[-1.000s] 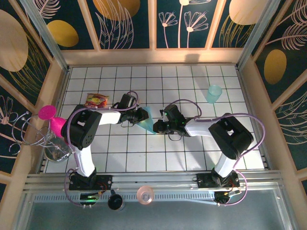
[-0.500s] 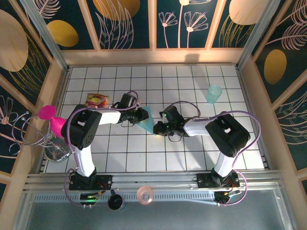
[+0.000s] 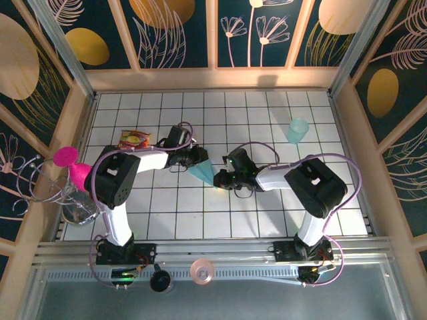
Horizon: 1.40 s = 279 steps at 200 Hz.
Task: Fold a paper plane with a square sheet of paper (pick it up from the middle)
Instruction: Fourth fold the wing at the center of the table.
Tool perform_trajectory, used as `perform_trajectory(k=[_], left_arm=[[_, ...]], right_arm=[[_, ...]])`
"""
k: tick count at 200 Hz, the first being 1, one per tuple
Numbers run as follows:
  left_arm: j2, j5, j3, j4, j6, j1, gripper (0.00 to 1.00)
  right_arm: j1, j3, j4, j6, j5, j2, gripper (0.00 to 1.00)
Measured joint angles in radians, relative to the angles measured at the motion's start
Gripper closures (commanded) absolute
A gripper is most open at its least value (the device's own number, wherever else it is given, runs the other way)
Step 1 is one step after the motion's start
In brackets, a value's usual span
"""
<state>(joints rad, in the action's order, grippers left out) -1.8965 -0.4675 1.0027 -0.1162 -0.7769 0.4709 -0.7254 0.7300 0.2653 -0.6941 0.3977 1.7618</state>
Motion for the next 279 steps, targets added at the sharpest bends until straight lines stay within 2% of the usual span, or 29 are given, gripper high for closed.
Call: perform_trajectory(k=[141,158,201,222,248,279], left_arm=[[-0.057,-0.005,0.017,-0.01,0.015,0.0,0.79],[-0.064,-0.005,0.026,-0.01,0.015,0.0,0.79],[-0.074,-0.003,0.042,0.0,0.018,0.0,0.79],[-0.077,-0.002,0.048,0.007,0.025,0.0,0.79],[-0.079,0.0,0.053,0.013,0.026,0.0,0.79],[-0.079,0.0,0.053,0.015,0.029,0.0,0.79]], right_arm=[[0.005,0.0,0.005,-0.008,0.014,0.005,0.9],[0.006,0.0,0.007,-0.015,0.015,0.004,0.87],[0.006,-0.016,0.0,-0.031,-0.016,-0.038,0.71],[0.014,-0.032,-0.013,-0.041,-0.047,-0.095,0.68],[0.024,-0.025,-0.02,-0.039,-0.063,-0.156,0.71],[0.024,0.055,-0.031,-0.014,-0.031,-0.107,0.8]])
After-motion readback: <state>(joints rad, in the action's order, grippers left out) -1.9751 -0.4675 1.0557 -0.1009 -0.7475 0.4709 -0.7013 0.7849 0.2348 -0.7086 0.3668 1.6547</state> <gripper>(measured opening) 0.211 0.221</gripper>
